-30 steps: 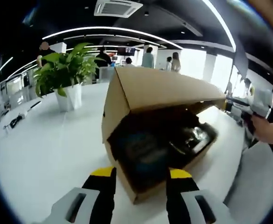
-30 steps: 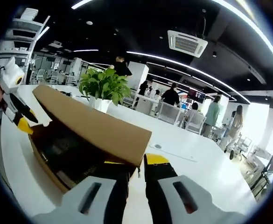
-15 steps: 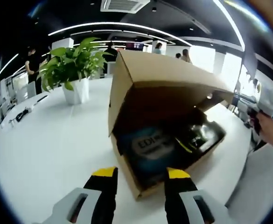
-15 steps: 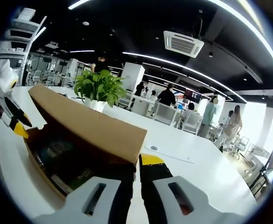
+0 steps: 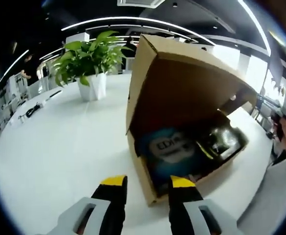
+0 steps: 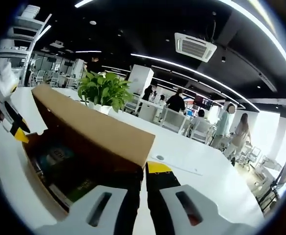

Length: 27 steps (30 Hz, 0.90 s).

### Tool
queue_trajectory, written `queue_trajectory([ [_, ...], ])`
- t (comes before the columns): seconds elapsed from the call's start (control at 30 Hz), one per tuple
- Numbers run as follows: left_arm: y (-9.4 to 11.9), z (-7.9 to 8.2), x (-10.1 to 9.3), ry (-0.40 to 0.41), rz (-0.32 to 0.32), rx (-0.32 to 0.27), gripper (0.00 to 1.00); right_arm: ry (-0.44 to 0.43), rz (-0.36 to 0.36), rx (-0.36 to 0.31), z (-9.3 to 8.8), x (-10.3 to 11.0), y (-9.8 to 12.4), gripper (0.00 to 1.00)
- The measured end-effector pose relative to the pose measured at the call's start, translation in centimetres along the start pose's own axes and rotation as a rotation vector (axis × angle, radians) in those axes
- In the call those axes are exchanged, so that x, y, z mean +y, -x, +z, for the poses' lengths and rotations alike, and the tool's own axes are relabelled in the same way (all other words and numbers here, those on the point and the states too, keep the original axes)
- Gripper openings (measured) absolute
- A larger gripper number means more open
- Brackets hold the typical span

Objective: Operate the shoe box by opening the lid, removing the specified soft item, and placing it in the target area until the item is outside and the box remains undamaged.

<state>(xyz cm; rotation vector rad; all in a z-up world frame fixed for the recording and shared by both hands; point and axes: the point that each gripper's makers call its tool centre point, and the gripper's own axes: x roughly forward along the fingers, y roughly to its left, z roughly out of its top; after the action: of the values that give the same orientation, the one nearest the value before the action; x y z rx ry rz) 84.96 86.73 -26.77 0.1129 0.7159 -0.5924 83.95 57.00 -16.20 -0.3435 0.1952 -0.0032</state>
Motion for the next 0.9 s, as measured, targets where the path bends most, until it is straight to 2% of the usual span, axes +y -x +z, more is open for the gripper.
queue_trajectory([
  [0.23,-0.4,0.0,0.2,0.023,0.032,0.014,0.29,0.027,0.018,0.012,0.6,-0.2,-0.7,0.01],
  [0.53,-0.8,0.1,0.1,0.009,0.052,0.028,0.26,0.051,0.041,0.018,1.5,-1.0,-2.5,0.01],
  [0.9,-1.2,-0.1,0.5,0.018,0.050,0.043,0.17,0.043,0.040,0.026,2.3,-1.8,-4.6,0.01],
])
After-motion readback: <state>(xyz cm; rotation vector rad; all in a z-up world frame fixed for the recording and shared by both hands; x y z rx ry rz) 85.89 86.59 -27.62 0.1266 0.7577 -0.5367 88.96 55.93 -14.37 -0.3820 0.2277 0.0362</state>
